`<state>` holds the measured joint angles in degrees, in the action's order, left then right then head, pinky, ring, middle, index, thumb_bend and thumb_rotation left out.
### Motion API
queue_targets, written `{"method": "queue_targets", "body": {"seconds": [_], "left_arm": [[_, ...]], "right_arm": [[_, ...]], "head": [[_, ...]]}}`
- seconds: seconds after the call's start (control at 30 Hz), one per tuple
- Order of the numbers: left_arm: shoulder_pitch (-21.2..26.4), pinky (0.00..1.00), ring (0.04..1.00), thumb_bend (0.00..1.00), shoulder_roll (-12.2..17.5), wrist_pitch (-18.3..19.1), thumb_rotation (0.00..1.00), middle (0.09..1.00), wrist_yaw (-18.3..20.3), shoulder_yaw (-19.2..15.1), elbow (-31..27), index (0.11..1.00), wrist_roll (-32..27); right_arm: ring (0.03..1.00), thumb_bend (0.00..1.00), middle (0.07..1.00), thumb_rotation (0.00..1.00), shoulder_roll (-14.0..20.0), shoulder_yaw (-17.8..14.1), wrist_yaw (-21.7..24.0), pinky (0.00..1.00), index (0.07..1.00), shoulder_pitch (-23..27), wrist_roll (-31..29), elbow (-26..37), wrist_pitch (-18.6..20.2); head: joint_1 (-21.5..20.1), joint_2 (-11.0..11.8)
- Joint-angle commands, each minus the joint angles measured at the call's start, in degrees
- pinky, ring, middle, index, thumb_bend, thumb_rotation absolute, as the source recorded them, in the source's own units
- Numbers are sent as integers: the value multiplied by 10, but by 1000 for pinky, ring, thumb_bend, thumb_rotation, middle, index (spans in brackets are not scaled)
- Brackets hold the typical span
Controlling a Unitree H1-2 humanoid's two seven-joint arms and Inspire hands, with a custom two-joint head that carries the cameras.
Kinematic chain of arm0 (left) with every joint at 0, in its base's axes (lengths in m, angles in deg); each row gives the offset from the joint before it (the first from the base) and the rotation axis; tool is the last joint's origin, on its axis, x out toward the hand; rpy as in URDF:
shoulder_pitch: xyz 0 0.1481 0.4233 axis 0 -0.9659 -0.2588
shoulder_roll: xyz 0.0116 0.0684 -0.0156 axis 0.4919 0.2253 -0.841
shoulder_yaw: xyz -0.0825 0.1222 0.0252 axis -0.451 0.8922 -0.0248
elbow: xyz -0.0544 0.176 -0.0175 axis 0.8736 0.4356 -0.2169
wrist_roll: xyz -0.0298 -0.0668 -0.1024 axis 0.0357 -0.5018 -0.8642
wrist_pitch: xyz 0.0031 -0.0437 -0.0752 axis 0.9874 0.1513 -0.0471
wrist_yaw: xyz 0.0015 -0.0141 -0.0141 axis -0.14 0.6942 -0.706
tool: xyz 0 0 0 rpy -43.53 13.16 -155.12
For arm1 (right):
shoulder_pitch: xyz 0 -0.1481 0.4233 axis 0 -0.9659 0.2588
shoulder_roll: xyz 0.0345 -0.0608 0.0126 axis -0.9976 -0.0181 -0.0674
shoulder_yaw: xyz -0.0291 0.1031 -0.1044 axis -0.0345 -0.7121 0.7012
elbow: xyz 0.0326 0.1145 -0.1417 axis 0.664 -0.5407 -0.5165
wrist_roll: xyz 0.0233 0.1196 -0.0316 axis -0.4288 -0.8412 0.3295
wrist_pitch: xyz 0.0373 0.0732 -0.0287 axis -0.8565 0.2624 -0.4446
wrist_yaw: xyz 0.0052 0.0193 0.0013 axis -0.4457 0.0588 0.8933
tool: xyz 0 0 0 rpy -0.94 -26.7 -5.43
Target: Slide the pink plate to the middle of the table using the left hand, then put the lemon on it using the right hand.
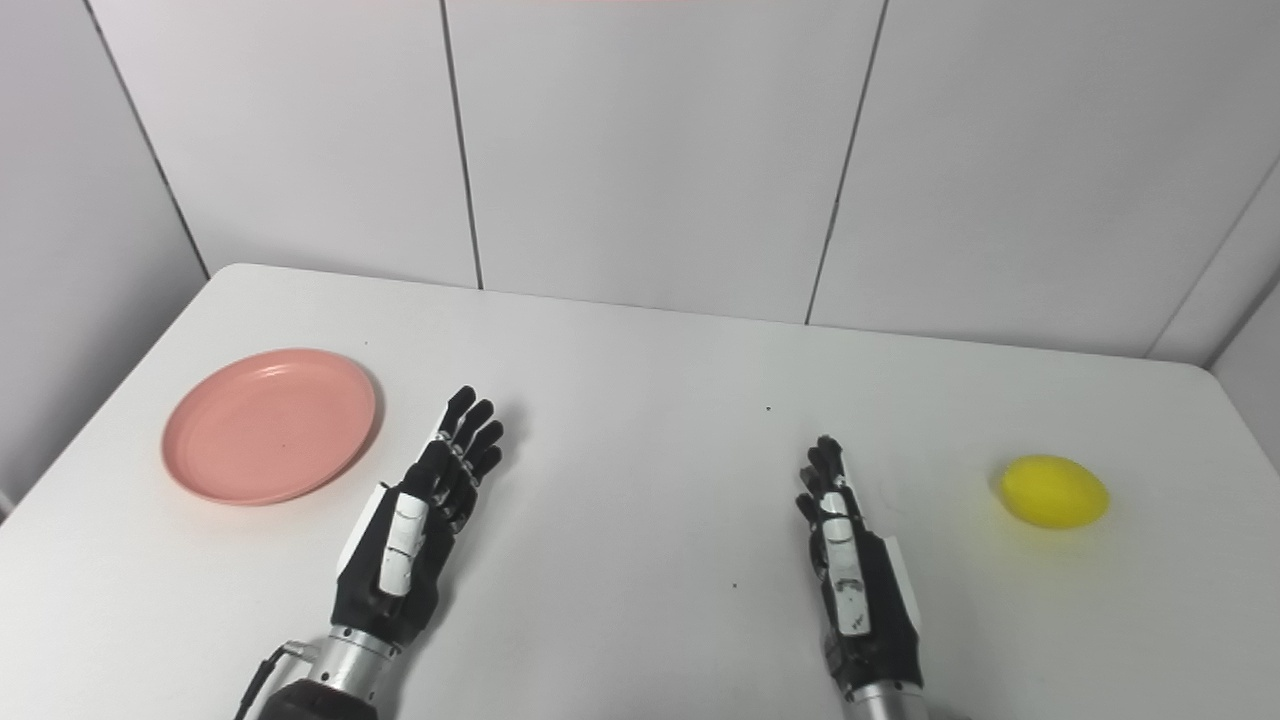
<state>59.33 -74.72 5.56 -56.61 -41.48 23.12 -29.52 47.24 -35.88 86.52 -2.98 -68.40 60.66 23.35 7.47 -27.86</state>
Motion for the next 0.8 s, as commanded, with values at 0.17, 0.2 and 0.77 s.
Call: {"method": "queue_targets", "body": {"seconds": [0.17,0.2,0.77], "left_arm": [[-28,982,983,702,-20,7,933,1000,-12,12,42,999,8],[-28,981,983,702,-21,8,934,1000,-13,12,42,998,9],[-20,984,987,706,-12,1,942,1000,-12,10,39,1000,13]], "right_arm": [[1000,739,1000,1000,9,-4,7,1000,1000,-1,-6,0,-15],[1000,739,1000,1000,9,-4,8,1000,1000,-1,-6,0,-15],[1000,717,1000,1000,6,-2,10,1000,1000,-1,-11,-2,-14]], "head": [[9,7],[9,8],[12,10]]}}
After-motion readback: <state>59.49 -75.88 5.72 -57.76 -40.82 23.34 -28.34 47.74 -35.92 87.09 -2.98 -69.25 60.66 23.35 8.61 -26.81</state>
